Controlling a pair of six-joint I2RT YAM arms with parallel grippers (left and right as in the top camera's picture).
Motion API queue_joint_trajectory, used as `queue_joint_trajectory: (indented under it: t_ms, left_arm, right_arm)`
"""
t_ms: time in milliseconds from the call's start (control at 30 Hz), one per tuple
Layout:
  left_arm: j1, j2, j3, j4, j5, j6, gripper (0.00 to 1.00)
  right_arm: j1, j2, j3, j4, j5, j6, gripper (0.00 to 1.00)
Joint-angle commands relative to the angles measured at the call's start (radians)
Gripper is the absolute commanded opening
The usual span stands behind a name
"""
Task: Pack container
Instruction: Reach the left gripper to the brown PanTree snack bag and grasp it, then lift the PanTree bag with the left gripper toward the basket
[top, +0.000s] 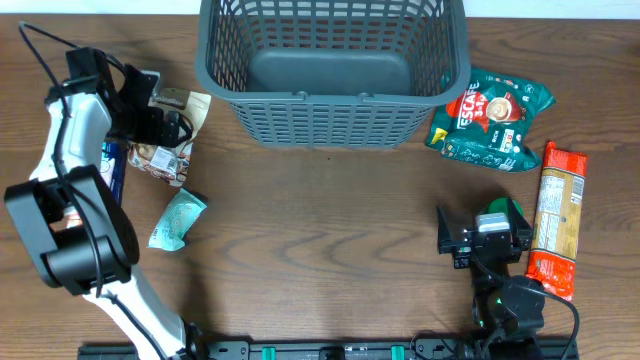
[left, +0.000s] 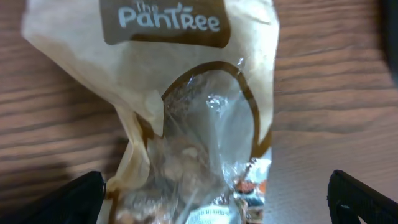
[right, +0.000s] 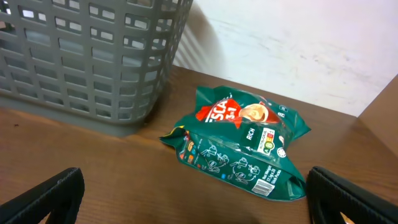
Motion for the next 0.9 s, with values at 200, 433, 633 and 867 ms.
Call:
queue_joint_trajectory:
  t_ms: [200, 433, 633, 867]
  left_arm:
    - [-0.002, 0.063, 0.019, 0.029, -0.011, -0.010, 0.99]
    - [-0.002, 0.068, 0.018, 0.024, 0.027, -0.010, 0.99]
    - [-0.001, 0.082, 0.012, 0.039, 0.020, -0.038, 0.99]
    - [-0.002, 0.140, 0.012, 0.041, -0.049, -0.221, 0.99]
  right_arm:
    - [-0.003, -0.006, -0.004, 0.000, -0.001, 0.016, 0.99]
    - [-0.003, -0.006, -0.004, 0.000, -0.001, 0.016, 0.99]
    - [-0.003, -0.006, -0.004, 0.000, -0.001, 0.016, 0.99]
    - [-0.003, -0.006, -0.004, 0.000, -0.001, 0.016, 0.99]
